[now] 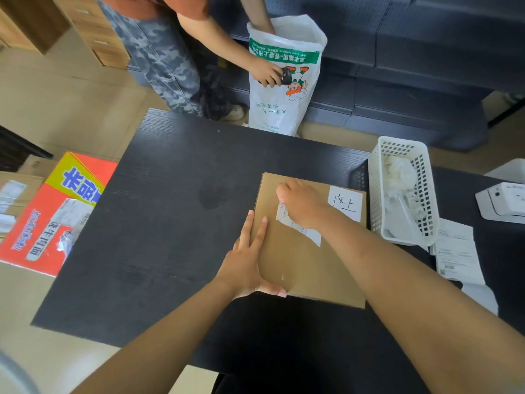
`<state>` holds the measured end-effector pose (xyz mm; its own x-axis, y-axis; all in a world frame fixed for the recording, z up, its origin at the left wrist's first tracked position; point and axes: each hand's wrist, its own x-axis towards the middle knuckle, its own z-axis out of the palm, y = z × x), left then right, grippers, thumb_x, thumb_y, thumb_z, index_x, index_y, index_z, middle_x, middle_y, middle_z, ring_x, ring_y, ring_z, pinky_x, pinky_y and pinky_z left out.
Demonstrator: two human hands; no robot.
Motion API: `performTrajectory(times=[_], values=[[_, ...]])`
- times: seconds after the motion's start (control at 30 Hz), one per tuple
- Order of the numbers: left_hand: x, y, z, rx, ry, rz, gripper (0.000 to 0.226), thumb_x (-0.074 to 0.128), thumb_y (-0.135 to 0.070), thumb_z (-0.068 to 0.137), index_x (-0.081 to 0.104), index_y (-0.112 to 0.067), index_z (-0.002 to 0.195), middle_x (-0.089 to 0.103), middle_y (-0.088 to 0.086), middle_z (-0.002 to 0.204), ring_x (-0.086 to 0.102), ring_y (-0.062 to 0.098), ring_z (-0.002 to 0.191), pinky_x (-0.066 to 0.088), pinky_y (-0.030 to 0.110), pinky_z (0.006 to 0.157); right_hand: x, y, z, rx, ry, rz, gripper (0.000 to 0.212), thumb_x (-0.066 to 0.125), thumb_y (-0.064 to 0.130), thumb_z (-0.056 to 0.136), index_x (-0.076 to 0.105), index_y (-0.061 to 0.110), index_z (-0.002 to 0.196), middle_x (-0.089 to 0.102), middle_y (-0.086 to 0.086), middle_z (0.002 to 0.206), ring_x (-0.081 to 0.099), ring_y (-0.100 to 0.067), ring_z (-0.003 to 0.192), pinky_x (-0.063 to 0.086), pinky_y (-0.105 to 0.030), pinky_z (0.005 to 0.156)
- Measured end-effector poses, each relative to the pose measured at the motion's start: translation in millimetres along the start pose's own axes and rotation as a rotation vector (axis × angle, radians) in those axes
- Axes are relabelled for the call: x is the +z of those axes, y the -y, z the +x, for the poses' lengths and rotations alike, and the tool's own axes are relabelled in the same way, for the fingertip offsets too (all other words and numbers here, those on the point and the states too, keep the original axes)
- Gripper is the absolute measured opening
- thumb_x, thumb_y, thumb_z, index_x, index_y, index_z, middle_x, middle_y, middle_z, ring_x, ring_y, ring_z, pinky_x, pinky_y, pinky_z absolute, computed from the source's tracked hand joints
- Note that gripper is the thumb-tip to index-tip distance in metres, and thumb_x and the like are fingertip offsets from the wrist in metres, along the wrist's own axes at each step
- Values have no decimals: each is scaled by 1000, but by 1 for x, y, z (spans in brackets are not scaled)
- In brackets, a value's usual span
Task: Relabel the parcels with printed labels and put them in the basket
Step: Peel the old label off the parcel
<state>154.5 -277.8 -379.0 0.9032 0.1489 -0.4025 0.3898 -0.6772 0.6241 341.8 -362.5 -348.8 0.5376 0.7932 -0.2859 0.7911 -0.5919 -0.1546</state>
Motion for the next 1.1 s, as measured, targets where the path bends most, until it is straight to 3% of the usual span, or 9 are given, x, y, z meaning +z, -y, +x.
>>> performTrajectory(times=[0.17,0.23,0.5,0.6,0.73,0.83,0.97,1.03,1.1], values=[[1,1,4,15,0,197,155,69,-84,37,-34,-35,142,-49,-14,143,-37,15,138,-3,51,118,4,-10,-5,-33,-29,109,22,44,-4,89,47,12,104,51,-5,109,45,-23,93,42,-36,74],[0,-1,5,16,19,292,155,64,-88,40,-36,-29,142,-49,-11,143,-44,15,134,-9,52,117,5,-13,-7,-40,-60,165,13,42,8,97,50,13,107,52,-2,110,47,-22,97,45,-38,79],[-3,-6,5,-14,67,363,155,64,-88,43,-41,-25,138,-52,-10,141,-43,16,134,-11,50,117,-2,-7,-4,-48,-9,82,23,44,-6,85,39,17,85,44,-5,91,39,-22,79,32,-35,63],[-2,-6,5,-23,66,357,156,64,-88,42,-40,-26,139,-52,-11,141,-42,16,135,-9,49,118,-3,-8,-1,-154,2,13,22,38,10,96,38,29,87,34,0,102,33,-18,88,31,-32,74],[-1,-5,5,-32,63,327,157,65,-88,39,-40,-28,139,-50,-13,142,-40,15,136,-6,50,118,1,-10,-11,-135,-63,23,35,43,-17,78,45,10,100,40,-5,111,40,-22,98,37,-33,70],[-1,-5,6,-36,64,302,157,66,-87,38,-39,-30,140,-50,-14,142,-38,14,137,-6,50,118,5,-19,-18,-190,-79,3,40,45,-20,73,46,9,100,44,-4,118,40,-21,102,37,-30,74],[-2,-7,5,-42,65,312,157,66,-87,39,-39,-29,139,-51,-14,141,-37,14,137,-4,50,119,16,-22,-26,-219,-106,8,31,49,-10,80,48,9,104,48,-6,115,43,-22,100,37,-31,77],[-2,-8,4,-44,63,309,156,68,-85,40,-39,-29,140,-50,-14,141,-36,14,138,-2,50,119,17,-22,-28,-206,-100,47,20,42,5,90,51,15,104,51,-5,113,45,-26,102,38,-34,78],[-3,-9,4,-45,64,293,156,70,-83,41,-38,-30,140,-50,-15,141,-35,14,139,-2,50,119,17,-20,-27,-176,-102,113,24,40,10,91,53,22,107,52,1,112,47,-23,105,38,-32,74]])
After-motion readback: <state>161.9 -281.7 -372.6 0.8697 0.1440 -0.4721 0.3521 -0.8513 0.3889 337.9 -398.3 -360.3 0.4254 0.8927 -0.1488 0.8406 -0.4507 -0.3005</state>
